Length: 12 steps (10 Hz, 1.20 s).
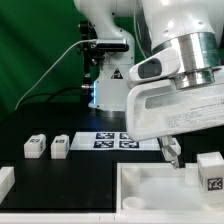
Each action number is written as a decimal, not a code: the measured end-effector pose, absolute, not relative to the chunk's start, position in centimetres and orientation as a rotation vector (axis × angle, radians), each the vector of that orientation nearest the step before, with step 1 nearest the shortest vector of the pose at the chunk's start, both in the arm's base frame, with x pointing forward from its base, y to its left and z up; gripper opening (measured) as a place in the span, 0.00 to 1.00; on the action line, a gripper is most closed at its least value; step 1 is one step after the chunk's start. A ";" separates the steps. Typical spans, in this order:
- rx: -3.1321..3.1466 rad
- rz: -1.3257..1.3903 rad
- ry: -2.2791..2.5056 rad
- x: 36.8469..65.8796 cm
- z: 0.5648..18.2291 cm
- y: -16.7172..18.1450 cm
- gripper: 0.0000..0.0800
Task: Assemble one leg
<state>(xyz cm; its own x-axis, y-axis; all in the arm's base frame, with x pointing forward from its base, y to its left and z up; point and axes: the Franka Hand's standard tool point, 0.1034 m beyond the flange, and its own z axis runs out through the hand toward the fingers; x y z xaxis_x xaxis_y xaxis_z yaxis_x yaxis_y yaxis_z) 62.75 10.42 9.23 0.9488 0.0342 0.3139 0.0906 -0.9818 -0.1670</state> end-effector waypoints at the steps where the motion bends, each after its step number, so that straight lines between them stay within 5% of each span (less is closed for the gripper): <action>1: -2.926 -0.312 -0.104 62.8 9.3 10.2 0.81; 5: -2.878 0.191 -0.123 62.2 9.0 11.7 0.81; 7: -2.885 0.133 -0.116 62.9 8.6 11.6 0.81; 8: -2.885 0.134 -0.116 62.9 8.6 11.6 0.64; 9: -2.885 0.135 -0.116 62.9 8.6 11.6 0.64; 10: -2.886 0.134 -0.116 62.9 8.6 11.5 0.46; 12: -2.887 0.133 -0.113 62.9 8.5 11.4 0.39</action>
Offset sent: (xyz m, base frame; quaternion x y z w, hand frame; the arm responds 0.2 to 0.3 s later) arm 0.0049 0.0113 -0.0025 0.0009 -0.1751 0.0252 0.9842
